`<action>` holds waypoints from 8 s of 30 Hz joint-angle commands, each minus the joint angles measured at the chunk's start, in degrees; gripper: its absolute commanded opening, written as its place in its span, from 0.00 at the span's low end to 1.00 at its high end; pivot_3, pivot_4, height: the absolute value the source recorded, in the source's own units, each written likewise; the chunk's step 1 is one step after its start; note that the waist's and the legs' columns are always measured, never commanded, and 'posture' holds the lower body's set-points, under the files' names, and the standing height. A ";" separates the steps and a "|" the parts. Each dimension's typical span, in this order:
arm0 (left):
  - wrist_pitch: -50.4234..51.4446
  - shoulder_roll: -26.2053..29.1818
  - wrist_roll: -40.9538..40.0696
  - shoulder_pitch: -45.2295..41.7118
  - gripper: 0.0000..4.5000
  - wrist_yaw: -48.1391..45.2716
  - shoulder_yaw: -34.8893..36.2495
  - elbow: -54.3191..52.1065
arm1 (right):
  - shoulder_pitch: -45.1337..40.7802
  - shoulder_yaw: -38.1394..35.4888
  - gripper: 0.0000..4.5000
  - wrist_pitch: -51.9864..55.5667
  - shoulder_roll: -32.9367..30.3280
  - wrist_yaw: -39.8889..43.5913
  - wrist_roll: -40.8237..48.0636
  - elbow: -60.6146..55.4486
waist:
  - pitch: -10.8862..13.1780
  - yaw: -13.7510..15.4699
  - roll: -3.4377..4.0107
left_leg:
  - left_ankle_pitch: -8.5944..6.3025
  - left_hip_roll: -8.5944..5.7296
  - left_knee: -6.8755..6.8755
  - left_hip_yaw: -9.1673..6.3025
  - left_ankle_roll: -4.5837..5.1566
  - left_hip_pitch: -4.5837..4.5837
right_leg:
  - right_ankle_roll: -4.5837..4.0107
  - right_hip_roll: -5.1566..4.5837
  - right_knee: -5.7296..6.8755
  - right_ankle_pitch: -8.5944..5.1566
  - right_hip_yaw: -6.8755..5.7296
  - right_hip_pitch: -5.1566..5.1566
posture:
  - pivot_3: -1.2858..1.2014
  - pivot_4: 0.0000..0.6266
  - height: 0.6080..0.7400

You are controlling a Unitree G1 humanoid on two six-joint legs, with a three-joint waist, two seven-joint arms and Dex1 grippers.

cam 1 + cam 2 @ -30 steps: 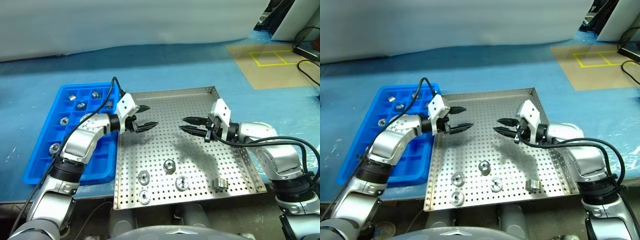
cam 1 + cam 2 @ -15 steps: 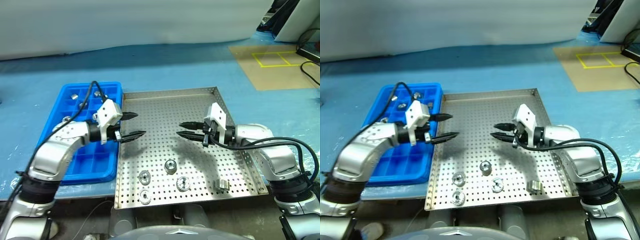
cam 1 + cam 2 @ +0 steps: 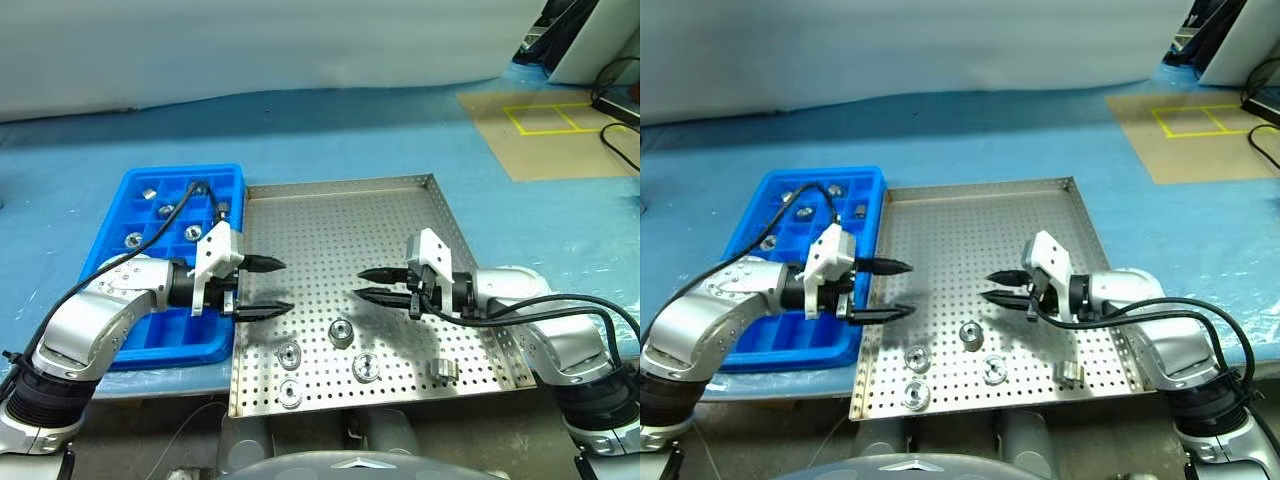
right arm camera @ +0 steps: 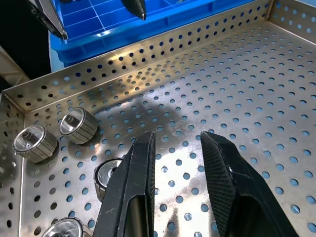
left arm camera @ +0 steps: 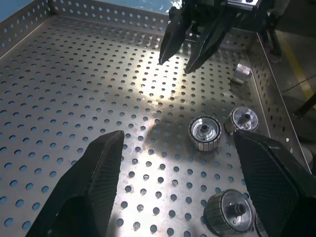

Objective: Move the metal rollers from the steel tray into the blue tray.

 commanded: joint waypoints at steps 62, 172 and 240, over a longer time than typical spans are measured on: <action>-7.84 -10.31 2.80 -12.76 0.83 63.39 -9.45 21.53 | -2.73 -3.38 0.32 0.76 -4.75 -0.94 3.47 0.83 | -0.47 -0.63 0.00 | -0.09 -0.12 0.56 -0.11 0.19 0.29 | 1.03 -0.04 -0.29 -0.13 0.09 0.67 | 0.45 0.24 1.00; -27.74 -24.59 16.42 0.53 0.83 21.09 -4.81 22.85 | 9.79 -10.13 0.32 7.79 -12.51 -0.82 10.30 -11.82 | -0.71 -2.70 0.21 | -0.42 -0.10 0.05 0.14 0.67 0.06 | 0.94 -0.08 -1.06 -0.04 0.13 0.72 | 0.44 0.24 1.00; -31.93 -8.53 23.45 5.28 0.83 0.39 -14.06 11.47 | 6.44 -4.80 0.98 5.10 -10.03 -0.72 7.57 -7.64 | -0.88 -0.16 0.49 | -0.28 -0.10 -0.59 0.34 0.41 0.74 | 0.87 -0.06 -1.09 -0.17 0.20 0.86 | 0.47 0.24 1.00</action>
